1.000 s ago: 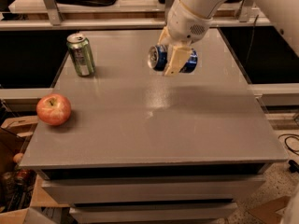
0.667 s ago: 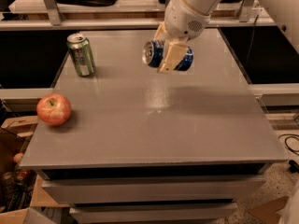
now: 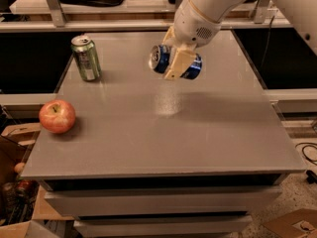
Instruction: Place pepsi can upright
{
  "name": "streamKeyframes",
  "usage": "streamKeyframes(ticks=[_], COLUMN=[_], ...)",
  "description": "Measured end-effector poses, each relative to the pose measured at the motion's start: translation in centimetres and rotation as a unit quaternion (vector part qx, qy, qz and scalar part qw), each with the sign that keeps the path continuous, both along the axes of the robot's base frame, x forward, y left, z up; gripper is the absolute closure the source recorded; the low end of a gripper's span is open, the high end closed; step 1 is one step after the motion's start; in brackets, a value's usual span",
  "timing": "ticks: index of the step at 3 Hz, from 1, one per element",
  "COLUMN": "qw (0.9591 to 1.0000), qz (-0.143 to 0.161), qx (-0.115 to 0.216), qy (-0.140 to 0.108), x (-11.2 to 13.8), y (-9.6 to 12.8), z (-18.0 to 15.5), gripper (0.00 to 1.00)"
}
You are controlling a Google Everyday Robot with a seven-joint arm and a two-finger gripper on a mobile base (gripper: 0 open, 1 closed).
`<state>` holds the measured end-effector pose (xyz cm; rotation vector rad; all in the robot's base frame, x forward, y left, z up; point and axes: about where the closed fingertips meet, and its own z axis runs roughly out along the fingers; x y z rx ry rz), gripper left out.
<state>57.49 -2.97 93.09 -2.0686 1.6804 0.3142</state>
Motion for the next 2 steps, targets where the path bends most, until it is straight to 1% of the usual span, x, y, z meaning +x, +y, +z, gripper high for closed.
streamKeyframes(ticks=[1,2], qw=[0.9957,0.9849], qz=[-0.066,-0.106], qx=[0.065,0.136], qy=[0.008,0.014], x=[-1.1,-1.7], y=[2.4,4.9], z=[-0.2,-0.3], gripper=[1.00,1.00])
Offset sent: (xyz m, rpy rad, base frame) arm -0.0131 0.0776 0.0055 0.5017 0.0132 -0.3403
